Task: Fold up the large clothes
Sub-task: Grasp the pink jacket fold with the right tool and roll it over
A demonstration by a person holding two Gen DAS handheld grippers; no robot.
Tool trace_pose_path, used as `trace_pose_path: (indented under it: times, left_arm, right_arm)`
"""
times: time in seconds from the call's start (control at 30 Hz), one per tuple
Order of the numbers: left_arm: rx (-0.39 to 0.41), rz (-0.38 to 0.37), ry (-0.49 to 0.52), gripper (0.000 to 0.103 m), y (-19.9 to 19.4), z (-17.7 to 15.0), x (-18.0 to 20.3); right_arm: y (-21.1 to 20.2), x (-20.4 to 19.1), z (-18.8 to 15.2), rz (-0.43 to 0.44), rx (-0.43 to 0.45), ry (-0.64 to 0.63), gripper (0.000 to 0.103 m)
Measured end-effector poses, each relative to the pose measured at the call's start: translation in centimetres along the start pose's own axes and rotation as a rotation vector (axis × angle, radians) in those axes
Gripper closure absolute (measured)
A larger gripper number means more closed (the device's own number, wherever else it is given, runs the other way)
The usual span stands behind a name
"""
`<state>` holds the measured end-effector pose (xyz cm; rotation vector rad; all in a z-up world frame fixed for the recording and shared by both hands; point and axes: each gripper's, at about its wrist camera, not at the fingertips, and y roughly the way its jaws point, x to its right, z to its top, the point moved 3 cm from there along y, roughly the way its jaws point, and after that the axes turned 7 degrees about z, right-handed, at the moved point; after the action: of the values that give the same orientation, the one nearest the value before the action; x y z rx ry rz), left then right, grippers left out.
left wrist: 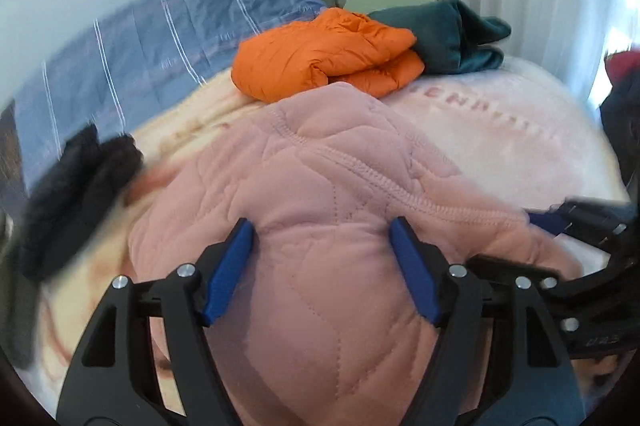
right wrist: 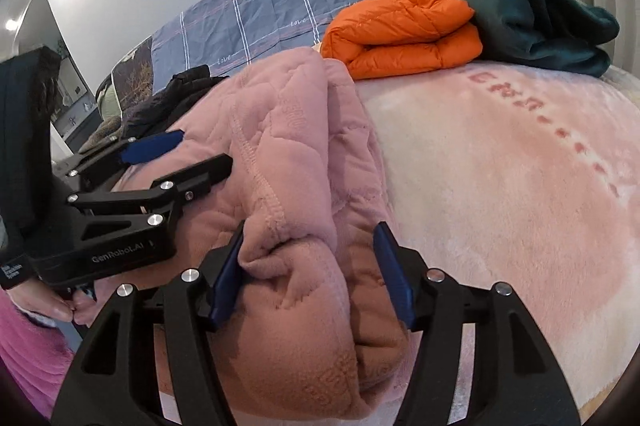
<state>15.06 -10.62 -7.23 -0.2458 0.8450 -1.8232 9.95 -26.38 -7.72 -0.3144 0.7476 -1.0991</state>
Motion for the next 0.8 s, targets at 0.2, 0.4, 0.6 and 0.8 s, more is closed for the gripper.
trace_pose_path:
  times: [0.2, 0.4, 0.6, 0.8]
  left_arm:
    - [0.005, 0.005, 0.000, 0.030, -0.4, 0.1, -0.2]
    - [0.015, 0.005, -0.011, 0.030, -0.5, 0.0, -0.2]
    - [0.025, 0.003, -0.021, 0.030, -0.6, -0.1, -0.3]
    - [0.025, 0.003, -0.022, 0.030, -0.6, -0.1, -0.3]
  right_arm:
    - [-0.9, 0.3, -0.4, 0.027, 0.004, 0.017, 0.039]
    - [-2.4, 0.2, -0.8, -0.009, -0.007, 0.016, 0.032]
    - [-4.0, 1.7, -1.5, 0.042, -0.009, 0.094, 0.029]
    - [-3.4, 3.3, -2.6, 0.070, -0.040, 0.176, 0.021]
